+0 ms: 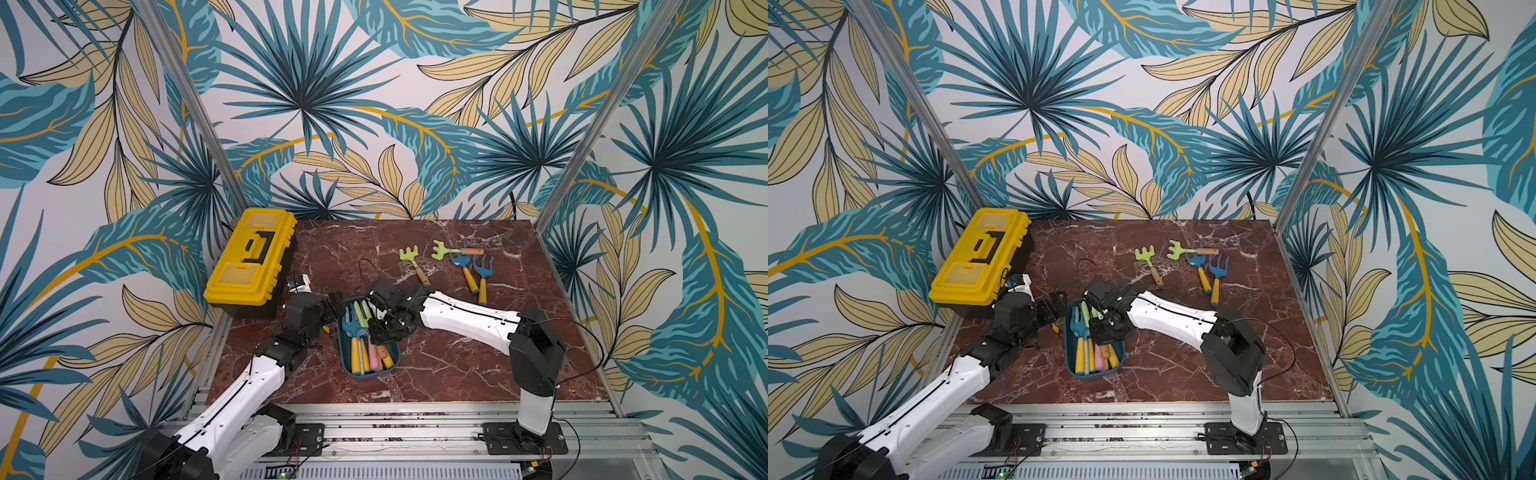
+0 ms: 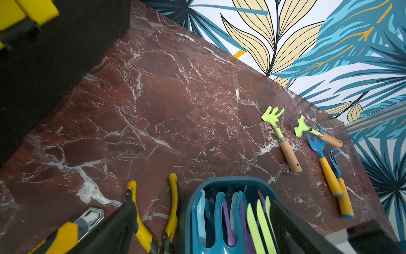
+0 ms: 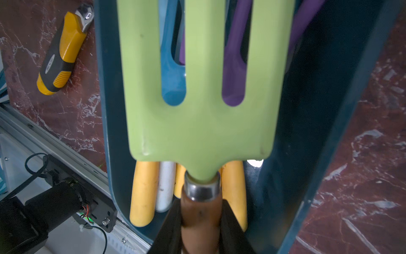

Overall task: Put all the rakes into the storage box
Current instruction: Place the rake in the storage box, then pick up the rake at the center of the board.

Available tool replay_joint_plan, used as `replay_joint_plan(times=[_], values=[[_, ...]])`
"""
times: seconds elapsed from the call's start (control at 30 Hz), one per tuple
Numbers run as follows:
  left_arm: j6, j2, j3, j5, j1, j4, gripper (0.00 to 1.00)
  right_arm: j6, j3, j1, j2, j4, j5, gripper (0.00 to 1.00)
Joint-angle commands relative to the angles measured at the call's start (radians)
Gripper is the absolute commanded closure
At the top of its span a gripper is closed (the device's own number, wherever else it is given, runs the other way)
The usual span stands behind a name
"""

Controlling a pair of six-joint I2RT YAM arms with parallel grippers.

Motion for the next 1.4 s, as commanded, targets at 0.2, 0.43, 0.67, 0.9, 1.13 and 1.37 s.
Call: replay_joint_plan(times=[0.2, 0.43, 0.67, 0.9, 1.13, 1.37], values=[[0.005, -0.048, -0.038, 0.03, 0.01, 0.022, 0.0, 0.025, 0.009, 0.025, 0.034, -0.004, 0.067, 0.61], [0.014, -0.048, -0.04, 0.09, 0.01, 0.048, 0.0, -0.01, 0.009, 0.01, -0.052, -0.019, 0.134, 0.4], [0.031, -0.039, -0.013, 0.172, 0.01, 0.042, 0.0, -0.085, -0.025, -0.102, -0.176, -0.024, 0.179, 0.3], [-0.007, 0.022, 0.02, 0.225, 0.009, 0.089, 0.0, -0.191, 0.013, -0.29, -0.178, -0.025, 0.169, 0.21], [-0.036, 0.192, 0.155, 0.304, 0.008, 0.076, 0.0, -0.256, 0.119, -0.42, -0.041, -0.039, 0.149, 0.15], [0.03, 0.251, 0.165, 0.257, 0.01, 0.084, 0.0, -0.336, 0.347, -0.491, 0.191, -0.095, 0.139, 0.15]])
